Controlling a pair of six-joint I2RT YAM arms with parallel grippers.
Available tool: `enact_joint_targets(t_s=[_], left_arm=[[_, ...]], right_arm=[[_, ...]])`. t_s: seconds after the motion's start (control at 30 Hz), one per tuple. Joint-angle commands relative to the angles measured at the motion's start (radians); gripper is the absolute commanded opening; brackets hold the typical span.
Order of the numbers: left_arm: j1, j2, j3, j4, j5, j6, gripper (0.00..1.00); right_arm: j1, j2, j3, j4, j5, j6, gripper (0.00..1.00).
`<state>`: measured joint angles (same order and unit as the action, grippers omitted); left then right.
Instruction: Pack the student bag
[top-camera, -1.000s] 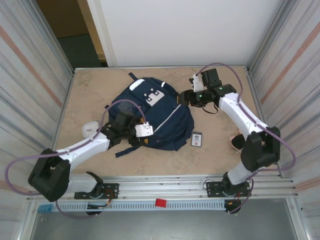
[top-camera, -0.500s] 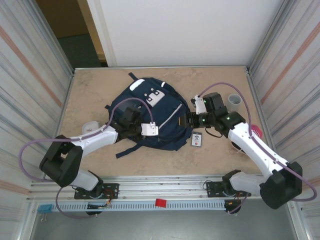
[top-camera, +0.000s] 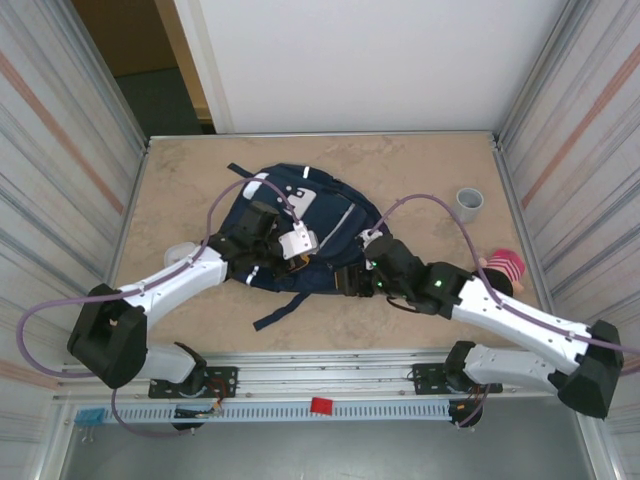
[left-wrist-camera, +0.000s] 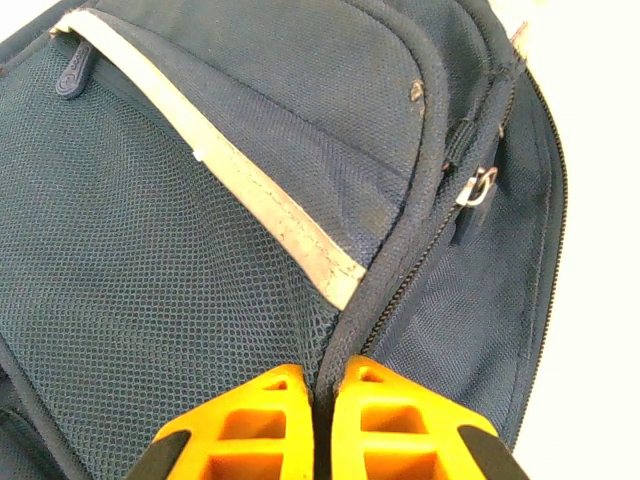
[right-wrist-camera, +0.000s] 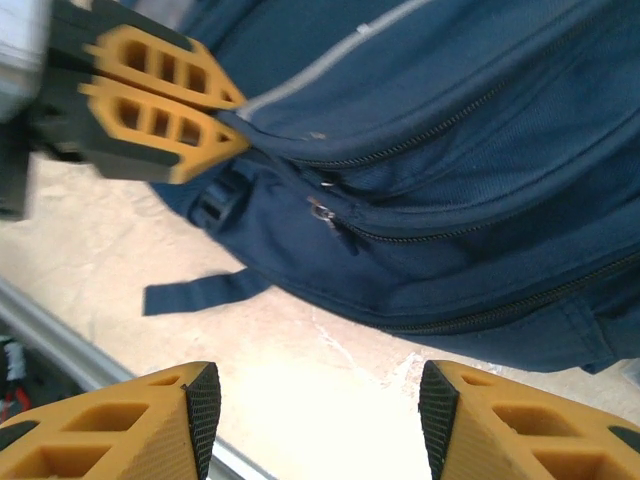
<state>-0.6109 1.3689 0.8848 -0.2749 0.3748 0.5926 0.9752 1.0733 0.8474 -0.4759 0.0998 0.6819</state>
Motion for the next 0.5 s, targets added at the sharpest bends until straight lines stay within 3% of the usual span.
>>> enact_joint_targets(t_s=[0.0, 0.3, 0.47], left_arm=[[0.002, -0.017, 0.066, -0.031, 0.054, -0.068, 0.00], [0.026, -0.028, 0.063, 0.001, 0.118, -0.112, 0.00], [0.032, -0.033, 0.065, 0.007, 0.139, -0.112, 0.00]], right_arm=[[0.034, 0.080, 0.024, 0.058, 0.096, 0.099, 0.56], [0.037, 0.229, 0.047, 0.176, 0.155, 0.243, 0.57], [0.034, 0.278, 0.067, 0.250, 0.183, 0.252, 0.48]])
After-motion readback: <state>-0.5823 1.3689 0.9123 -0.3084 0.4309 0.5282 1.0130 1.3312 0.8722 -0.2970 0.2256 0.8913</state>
